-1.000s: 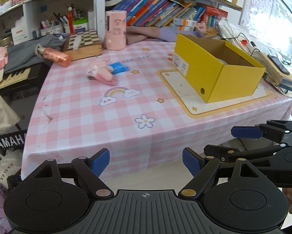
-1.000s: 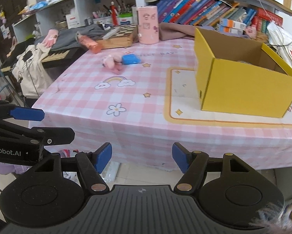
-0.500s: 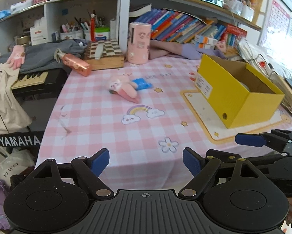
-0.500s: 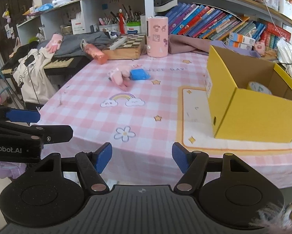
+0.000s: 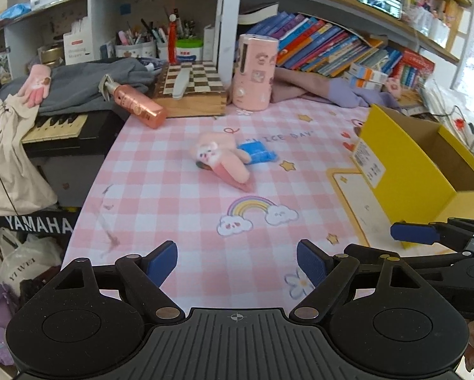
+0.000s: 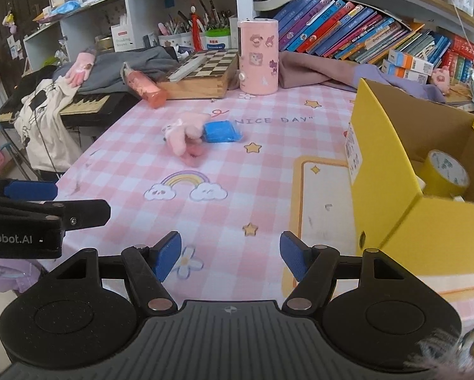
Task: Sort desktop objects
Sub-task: 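Move the left tool to the pink plush bunny while the right tool approaches the blue item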
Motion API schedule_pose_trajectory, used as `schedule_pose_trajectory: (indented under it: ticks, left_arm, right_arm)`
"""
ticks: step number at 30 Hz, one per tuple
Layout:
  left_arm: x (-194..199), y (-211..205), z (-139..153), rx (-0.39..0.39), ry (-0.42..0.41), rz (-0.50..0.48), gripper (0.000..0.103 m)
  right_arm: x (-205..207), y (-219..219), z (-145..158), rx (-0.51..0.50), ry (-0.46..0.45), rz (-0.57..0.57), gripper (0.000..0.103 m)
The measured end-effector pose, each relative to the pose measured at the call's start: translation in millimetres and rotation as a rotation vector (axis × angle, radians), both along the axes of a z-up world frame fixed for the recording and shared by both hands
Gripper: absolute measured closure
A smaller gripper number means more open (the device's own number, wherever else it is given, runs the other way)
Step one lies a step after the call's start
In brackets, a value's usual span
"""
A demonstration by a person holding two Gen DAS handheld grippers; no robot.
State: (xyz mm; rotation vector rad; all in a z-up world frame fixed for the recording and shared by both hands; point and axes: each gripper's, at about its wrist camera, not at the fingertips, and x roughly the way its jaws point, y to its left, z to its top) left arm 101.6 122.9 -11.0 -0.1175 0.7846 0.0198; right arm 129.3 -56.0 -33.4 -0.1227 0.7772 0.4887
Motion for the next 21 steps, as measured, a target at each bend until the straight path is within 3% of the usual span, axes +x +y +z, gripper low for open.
schedule_pose_trajectory:
  ticks: [9,16,21]
  left_arm:
    - [57,4,1,0.007,-0.003,0.043,0.018]
    - [112,16,-7,-0.047,0.008,0.086,0.018]
    - [153,26,-30,-0.048,0.084,0.103,0.021]
  right_arm:
    - [48,10,-5,0.011,0.017,0.023,0.036]
    - [87,25,-12,0.009,0.025,0.036,0.030]
    - [116,38,-19,-0.004,0.025,0.027,0.030]
